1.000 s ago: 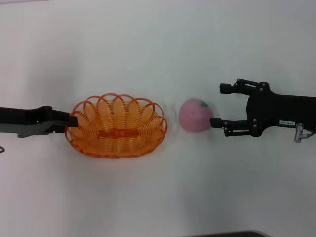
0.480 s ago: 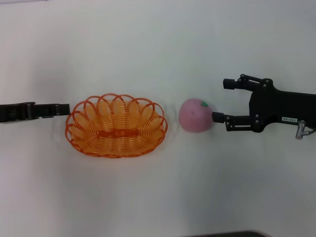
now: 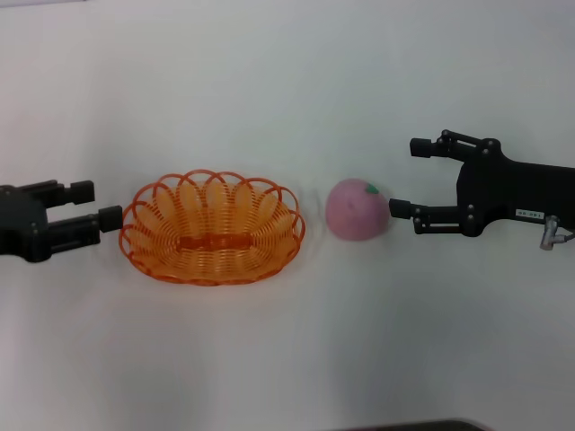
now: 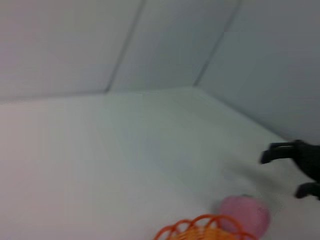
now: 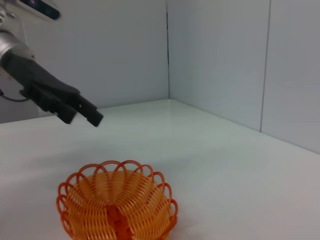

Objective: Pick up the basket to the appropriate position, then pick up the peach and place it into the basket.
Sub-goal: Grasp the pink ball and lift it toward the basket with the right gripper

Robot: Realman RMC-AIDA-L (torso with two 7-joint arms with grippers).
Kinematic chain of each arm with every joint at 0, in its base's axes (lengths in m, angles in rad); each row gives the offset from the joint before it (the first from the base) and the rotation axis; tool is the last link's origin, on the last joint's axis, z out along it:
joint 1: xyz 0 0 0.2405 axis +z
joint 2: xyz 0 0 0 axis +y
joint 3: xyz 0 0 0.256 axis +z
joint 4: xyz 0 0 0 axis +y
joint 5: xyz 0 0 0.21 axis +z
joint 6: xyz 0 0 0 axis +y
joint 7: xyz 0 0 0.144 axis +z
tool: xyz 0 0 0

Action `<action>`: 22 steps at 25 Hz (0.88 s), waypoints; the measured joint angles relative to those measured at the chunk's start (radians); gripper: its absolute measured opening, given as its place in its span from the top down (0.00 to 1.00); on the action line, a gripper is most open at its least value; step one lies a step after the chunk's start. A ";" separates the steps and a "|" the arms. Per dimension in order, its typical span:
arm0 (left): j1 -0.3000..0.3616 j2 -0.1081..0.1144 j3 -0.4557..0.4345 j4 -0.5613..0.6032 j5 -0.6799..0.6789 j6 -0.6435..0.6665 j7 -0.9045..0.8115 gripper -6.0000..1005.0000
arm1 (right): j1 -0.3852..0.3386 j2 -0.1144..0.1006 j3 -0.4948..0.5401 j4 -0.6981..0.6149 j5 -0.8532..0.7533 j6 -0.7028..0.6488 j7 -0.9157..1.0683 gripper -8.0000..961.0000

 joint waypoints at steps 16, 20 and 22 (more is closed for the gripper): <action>0.125 -0.009 0.112 -0.095 -0.037 0.097 0.469 0.32 | -0.002 0.001 0.005 0.001 -0.001 0.000 -0.009 0.03; 0.131 -0.011 0.181 -0.119 -0.019 0.037 0.480 0.32 | -0.006 0.000 0.005 0.001 -0.002 0.000 -0.009 0.03; 0.133 -0.011 0.197 -0.125 -0.019 0.021 0.483 0.33 | -0.009 0.000 0.003 0.001 -0.003 0.000 -0.010 0.03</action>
